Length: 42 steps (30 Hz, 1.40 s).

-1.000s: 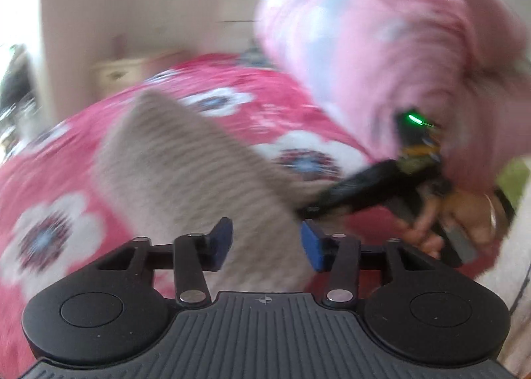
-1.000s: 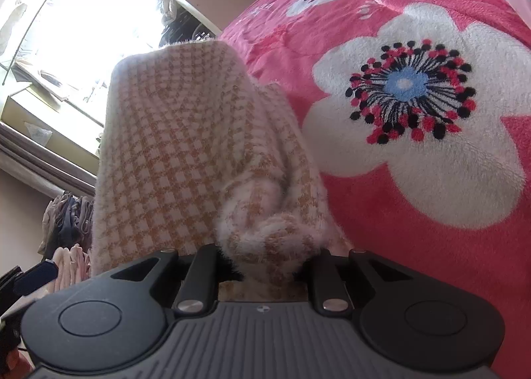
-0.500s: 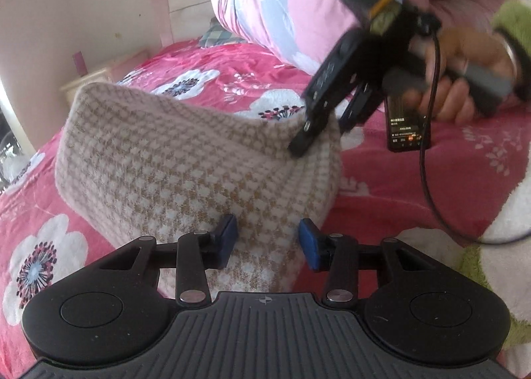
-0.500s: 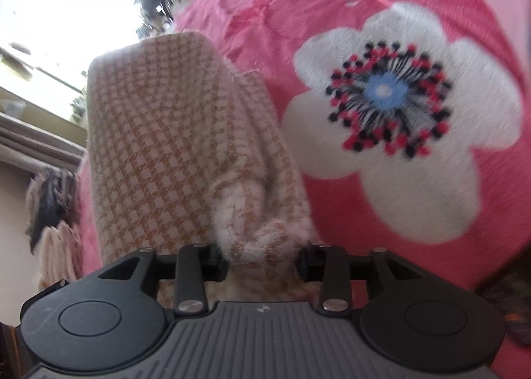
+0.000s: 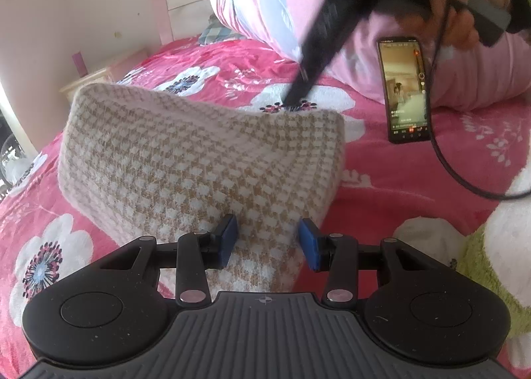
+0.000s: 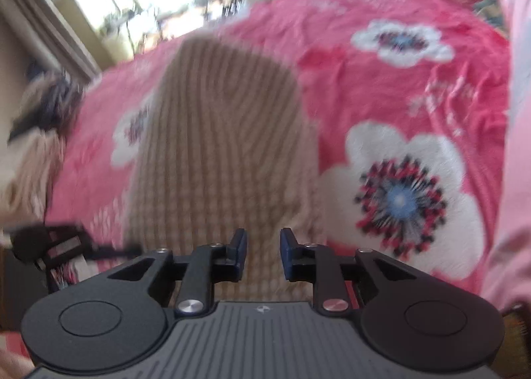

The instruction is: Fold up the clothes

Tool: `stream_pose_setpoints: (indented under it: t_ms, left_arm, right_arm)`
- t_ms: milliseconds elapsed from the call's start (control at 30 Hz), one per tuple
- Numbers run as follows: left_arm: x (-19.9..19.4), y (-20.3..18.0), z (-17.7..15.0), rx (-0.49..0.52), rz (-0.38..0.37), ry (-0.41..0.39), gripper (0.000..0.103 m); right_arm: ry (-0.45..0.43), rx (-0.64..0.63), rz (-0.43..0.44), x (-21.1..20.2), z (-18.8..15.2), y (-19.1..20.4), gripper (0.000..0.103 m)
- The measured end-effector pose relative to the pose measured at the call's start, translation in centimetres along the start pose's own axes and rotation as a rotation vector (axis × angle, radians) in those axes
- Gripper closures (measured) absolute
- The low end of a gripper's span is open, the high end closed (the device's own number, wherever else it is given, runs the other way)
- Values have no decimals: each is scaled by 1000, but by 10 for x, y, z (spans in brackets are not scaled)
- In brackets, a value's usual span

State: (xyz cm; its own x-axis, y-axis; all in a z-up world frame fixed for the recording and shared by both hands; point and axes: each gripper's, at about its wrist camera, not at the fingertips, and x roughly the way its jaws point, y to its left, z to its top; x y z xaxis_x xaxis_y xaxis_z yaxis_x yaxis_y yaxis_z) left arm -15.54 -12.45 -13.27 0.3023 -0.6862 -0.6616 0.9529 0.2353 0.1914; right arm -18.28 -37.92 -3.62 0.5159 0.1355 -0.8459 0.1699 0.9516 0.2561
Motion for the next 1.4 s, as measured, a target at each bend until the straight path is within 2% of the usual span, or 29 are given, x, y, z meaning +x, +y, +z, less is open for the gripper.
stream_pose_setpoints:
  t_ms: [100, 133, 233, 300, 367, 467, 567, 667, 733, 900, 1133, 1300, 1400]
  left_arm:
    - [1, -1, -1, 12, -1, 5, 59]
    - [2, -1, -1, 16, -5, 10, 59]
    - [5, -4, 0, 35, -8, 29, 60]
    - [5, -5, 1, 44, -2, 37, 59]
    - [5, -1, 4, 30, -17, 49, 59]
    - [7, 6, 9, -3, -52, 68, 59]
    - [8, 10, 12, -4, -82, 89, 59]
    - [8, 13, 12, -3, -102, 96, 59]
    - [8, 16, 11, -34, -116, 88, 59]
    - [7, 24, 4, -105, -148, 52, 59]
    - [8, 31, -6, -145, -182, 3, 59]
    - [15, 41, -15, -188, -176, -33, 59]
    - [20, 47, -20, -223, -174, -59, 59]
  right_arm:
    - [90, -14, -2, 35, -11, 2, 82]
    - [112, -33, -10, 50, -15, 1, 86]
    - [189, -60, -27, 80, -18, -3, 87]
    - [244, -102, -45, 69, -2, 7, 86]
    - [264, -180, -50, 42, 18, 24, 83]
    - [243, -380, -37, 10, 65, 66, 83]
    - [243, -566, -9, 12, 111, 116, 83]
    - [225, -683, 6, 23, 135, 160, 83]
    - [211, -724, 31, 30, 142, 171, 83]
    - [205, -756, 48, 51, 139, 182, 83]
    - [137, -788, -84, 83, 138, 169, 84]
    - [218, -703, -80, 154, 138, 138, 86]
    - [237, -574, -30, 191, 140, 112, 87]
